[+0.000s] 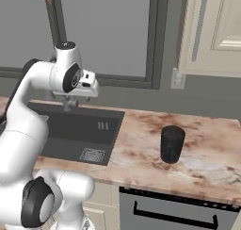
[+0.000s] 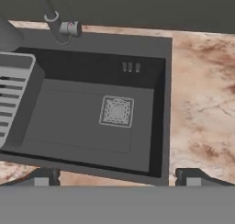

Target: Turn on the sink faucet and place the jug under the water for a few seconds to fill it up.

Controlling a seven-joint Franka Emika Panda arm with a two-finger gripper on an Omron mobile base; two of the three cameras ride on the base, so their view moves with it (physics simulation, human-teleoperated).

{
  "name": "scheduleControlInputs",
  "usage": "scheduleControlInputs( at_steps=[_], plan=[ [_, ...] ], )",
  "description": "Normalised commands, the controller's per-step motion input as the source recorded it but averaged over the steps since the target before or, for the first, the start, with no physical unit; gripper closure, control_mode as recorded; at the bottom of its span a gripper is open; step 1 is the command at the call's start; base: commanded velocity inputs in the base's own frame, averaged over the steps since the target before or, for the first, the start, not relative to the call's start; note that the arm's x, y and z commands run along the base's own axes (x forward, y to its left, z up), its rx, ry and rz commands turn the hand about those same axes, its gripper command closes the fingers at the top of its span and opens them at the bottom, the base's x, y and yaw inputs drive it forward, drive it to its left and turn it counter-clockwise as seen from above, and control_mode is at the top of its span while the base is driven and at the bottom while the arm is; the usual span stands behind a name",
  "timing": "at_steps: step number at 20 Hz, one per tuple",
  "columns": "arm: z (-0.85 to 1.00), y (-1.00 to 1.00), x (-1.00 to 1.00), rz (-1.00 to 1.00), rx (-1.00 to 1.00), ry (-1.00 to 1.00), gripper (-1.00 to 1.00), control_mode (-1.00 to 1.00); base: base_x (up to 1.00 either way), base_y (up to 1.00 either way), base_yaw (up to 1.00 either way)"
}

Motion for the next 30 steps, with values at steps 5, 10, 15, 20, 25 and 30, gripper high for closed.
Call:
scheduleControlInputs(
  at_steps=[5,10,15,20,25,30],
  plan=[
    [-0.74,0.05,0.31,0.32,0.0,-0.59,-1.0,-1.0,0.0,0.0,0.0],
    [-0.27,0.11,0.46,0.35,0.01,-0.42,-1.0,-1.0,0.0,0.0,0.0],
    [-0.34,0.26,0.34,0.24,0.0,-0.2,-1.0,-1.0,0.0,0.0,0.0],
    [-0.13,0.04,0.0,0.22,0.0,-0.07,-1.0,-1.0,0.0,0.0,0.0],
    [0.0,0.03,0.3,0.07,0.0,-0.01,-1.0,-1.0,0.0,0.0,0.0],
    [0.0,0.1,0.31,0.0,0.0,0.0,-1.0,-1.0,0.0,0.0,0.0]
  ],
)
